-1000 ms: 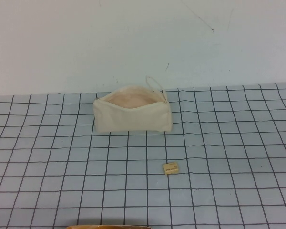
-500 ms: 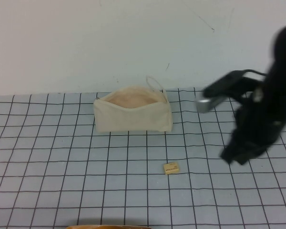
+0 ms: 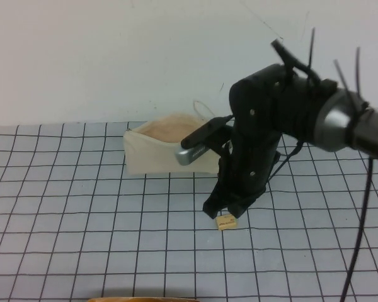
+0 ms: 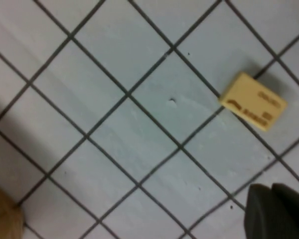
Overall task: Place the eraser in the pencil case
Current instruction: Pick up the eraser from the table
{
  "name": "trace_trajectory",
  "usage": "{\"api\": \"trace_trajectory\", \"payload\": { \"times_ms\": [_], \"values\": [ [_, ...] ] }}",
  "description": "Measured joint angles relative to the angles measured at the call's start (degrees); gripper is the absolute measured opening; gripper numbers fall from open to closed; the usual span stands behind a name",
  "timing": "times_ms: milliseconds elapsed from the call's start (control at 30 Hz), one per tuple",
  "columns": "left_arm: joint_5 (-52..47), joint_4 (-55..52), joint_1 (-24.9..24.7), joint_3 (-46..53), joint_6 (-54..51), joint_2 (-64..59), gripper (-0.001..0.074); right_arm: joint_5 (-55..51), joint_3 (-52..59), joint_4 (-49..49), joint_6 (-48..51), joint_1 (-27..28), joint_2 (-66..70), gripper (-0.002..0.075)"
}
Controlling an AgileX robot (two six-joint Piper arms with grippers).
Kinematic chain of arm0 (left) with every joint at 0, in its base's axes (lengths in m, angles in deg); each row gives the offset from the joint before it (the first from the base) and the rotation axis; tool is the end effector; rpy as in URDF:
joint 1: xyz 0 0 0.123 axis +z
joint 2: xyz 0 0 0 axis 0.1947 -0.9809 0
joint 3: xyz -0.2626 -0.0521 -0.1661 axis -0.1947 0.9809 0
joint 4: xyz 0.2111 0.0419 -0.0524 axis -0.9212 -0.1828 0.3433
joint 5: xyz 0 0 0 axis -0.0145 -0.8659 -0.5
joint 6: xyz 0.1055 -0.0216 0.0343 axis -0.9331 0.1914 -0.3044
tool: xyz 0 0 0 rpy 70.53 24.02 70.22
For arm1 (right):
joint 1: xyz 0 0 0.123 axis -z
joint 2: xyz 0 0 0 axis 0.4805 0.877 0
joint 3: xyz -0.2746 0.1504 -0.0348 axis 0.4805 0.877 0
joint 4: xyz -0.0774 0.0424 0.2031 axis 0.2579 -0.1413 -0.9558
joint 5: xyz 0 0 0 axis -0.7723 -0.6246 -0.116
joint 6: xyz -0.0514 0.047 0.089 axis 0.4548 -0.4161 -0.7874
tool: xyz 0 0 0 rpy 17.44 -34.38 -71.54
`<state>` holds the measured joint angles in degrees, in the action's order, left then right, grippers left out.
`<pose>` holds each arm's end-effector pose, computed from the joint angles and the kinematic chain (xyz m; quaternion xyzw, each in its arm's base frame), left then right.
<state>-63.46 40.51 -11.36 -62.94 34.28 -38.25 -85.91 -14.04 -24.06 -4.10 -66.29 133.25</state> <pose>0.0135 -0.0055 0.1718 -0.0472 0.7904 -0.0683 0.6070 0.3450 0.2672 0.2430 -0.3880 0.9138 0.0364 0.1143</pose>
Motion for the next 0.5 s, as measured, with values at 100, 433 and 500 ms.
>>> {"api": "trace_trajectory", "payload": {
  "times_ms": [100, 433, 500],
  "values": [
    [0.0, 0.0, 0.0, 0.0, 0.0, 0.0, -0.0001, 0.91, -0.12, -0.3, -0.25, 0.0, 2.01, 0.0016],
    [0.0, 0.0, 0.0, 0.0, 0.0, 0.0, -0.0001, 12.2, -0.12, -0.68, -5.56, 0.0, 5.87, 0.0495],
    [0.0, 0.0, 0.0, 0.0, 0.0, 0.0, -0.0001, 12.93, -0.12, 0.2, -7.97, 0.0, 7.03, 0.0528]
  ]
}}
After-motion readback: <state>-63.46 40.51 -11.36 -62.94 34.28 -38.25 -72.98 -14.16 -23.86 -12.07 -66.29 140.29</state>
